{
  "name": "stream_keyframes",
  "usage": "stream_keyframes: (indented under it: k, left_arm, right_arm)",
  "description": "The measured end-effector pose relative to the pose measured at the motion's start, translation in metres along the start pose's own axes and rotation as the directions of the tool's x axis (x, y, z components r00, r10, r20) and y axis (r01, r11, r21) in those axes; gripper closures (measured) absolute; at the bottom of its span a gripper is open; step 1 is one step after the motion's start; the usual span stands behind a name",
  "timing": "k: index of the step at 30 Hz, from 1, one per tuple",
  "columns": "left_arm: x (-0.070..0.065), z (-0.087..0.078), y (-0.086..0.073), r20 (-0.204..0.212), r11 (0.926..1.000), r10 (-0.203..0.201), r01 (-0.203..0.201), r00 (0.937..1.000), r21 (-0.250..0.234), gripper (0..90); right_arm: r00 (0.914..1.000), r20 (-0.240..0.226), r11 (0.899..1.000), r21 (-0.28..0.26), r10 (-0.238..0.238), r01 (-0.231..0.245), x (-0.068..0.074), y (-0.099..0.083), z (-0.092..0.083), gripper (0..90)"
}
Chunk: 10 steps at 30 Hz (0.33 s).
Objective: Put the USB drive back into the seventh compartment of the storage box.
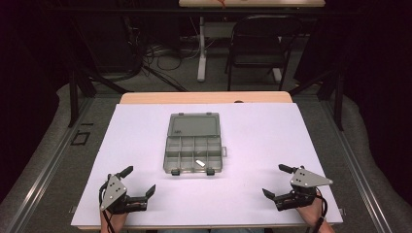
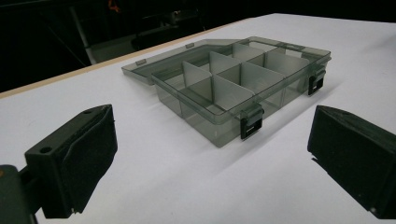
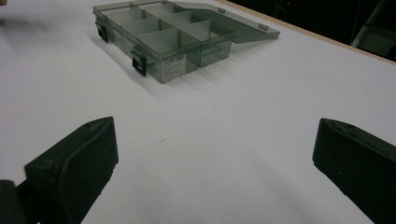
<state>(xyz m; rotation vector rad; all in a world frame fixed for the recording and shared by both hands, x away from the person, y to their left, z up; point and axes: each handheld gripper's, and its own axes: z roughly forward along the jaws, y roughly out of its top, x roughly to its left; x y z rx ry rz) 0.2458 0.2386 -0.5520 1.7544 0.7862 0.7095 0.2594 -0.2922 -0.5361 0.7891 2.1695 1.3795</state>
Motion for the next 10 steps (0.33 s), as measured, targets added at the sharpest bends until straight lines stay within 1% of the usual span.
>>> stream_keyframes:
  k: [5,10]
  left_arm:
    - [0.0002,-0.0015,-0.0003,-0.005,1.0000,-0.005,0.005,1.0000,-0.003,1.6]
    - [0.0009,-0.0018,-0.0005,-0.009,1.0000,-0.008,0.008,0.9999,0.000,1.5]
  right_arm:
    - [0.9999,0.016,1.000,-0.015,0.003,-0.002,0.0003,-0.0030,-0.0043,0.0]
    - [0.9997,0.015,1.000,-0.021,0.019,-0.019,-0.0004,-0.0058,-0.0073,0.0]
